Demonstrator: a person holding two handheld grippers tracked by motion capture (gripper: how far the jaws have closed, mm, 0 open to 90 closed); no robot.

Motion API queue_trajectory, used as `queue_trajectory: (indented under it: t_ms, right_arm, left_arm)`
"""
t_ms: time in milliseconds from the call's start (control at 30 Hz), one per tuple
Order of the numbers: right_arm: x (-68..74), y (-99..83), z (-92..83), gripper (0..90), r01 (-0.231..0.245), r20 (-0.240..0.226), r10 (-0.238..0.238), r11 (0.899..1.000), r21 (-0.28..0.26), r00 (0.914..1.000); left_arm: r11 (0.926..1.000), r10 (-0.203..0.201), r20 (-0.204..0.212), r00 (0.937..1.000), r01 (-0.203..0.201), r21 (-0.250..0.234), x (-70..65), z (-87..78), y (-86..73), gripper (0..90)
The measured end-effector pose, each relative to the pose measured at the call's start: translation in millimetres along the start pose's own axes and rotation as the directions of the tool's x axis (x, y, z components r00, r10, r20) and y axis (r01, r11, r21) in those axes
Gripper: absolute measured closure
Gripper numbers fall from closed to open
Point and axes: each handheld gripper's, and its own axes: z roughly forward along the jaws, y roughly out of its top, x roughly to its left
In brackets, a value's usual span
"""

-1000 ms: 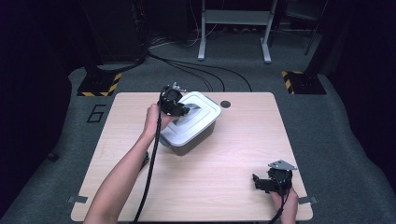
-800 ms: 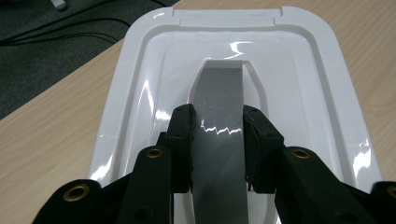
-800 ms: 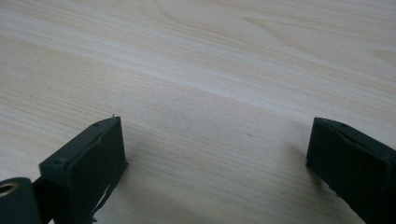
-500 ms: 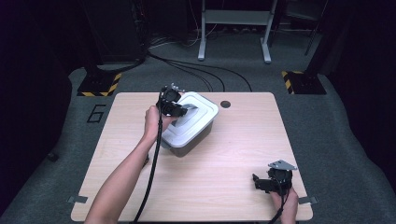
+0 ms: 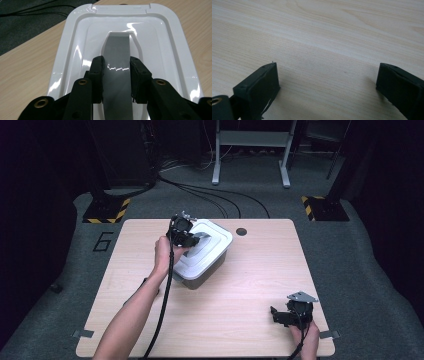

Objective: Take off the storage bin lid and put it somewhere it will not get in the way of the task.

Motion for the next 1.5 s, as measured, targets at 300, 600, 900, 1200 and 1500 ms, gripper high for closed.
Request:
queue_trajectory:
  t_ms: [300,600,900,1200,1500]
  right_arm:
    - [0.0,0.0,0.0,3.6,0.0,0.0,0.0,1.0,0.0,1.0]
    - [0.0,0.0,0.0,3.6,0.0,0.0,0.0,1.0,0.0,1.0]
    - [-0.1,0.1,0.0,3.6,0.0,0.0,0.0,1.0,0.0,1.0]
    - [0.7,0.3,0.2,3.6,-0.013,-0.002,0.013,1.0,-0.006,0.9999]
    - [0.8,0.3,0.1,3.6,-0.015,-0.003,0.015,1.0,-0.005,0.9999]
  left_arm:
    - [0.9985,0.031,0.002,0.9995,-0.031,-0.045,-0.7,-17.0,5.9,67.3]
    - [0.9963,0.018,-0.007,0.9998,-0.019,-0.084,13.3,-36.4,11.5,67.4]
    - [0.9935,0.004,-0.04,0.9992,-0.009,-0.114,27.0,-51.9,14.9,67.4]
    - [0.9909,-0.024,-0.078,0.9967,0.014,-0.134,44.5,-62.3,13.5,67.3]
    - [0.9878,-0.07,-0.114,0.991,0.053,-0.146,67.7,-69.6,10.8,67.3]
